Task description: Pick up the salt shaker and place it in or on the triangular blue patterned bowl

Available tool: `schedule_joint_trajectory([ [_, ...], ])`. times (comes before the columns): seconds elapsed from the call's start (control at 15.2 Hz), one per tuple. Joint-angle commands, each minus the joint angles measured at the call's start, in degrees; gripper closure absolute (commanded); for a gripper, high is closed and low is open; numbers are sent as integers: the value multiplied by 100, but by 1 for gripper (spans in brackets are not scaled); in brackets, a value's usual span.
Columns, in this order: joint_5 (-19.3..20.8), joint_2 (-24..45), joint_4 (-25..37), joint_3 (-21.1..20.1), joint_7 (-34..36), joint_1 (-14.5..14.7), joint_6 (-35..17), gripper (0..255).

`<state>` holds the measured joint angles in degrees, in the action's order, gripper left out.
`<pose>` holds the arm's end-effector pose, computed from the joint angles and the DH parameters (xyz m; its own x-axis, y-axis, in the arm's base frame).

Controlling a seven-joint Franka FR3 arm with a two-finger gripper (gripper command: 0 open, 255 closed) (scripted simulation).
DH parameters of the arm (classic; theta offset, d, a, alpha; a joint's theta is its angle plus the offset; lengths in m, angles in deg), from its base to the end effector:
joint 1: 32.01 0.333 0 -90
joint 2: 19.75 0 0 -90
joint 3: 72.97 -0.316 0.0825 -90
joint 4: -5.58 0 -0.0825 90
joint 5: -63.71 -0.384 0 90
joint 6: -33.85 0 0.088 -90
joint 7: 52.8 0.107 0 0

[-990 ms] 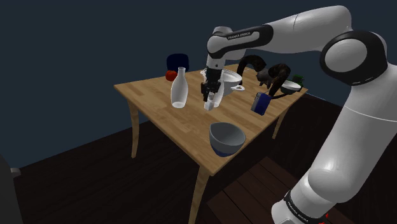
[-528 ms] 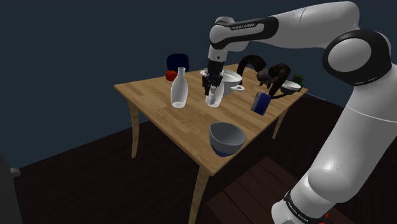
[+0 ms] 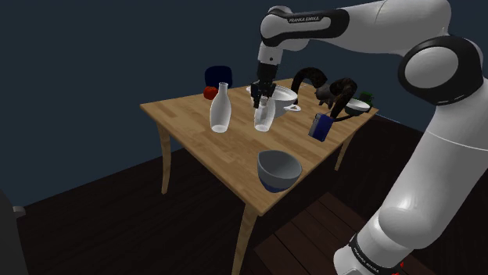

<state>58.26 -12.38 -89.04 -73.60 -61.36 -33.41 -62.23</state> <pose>0.5918 0.0009 0.5217 0.9882 0.1250 -0.0883 0.1152 -0.9874 -0.1087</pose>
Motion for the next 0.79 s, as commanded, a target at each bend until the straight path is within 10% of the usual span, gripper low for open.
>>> schedule_joint_trajectory([
  [0.0, 1, 7, 119, -1, 13, 1, 113, 255],
  [0.73, -157, -2422, -2522, -269, 463, 253, -148, 255],
])
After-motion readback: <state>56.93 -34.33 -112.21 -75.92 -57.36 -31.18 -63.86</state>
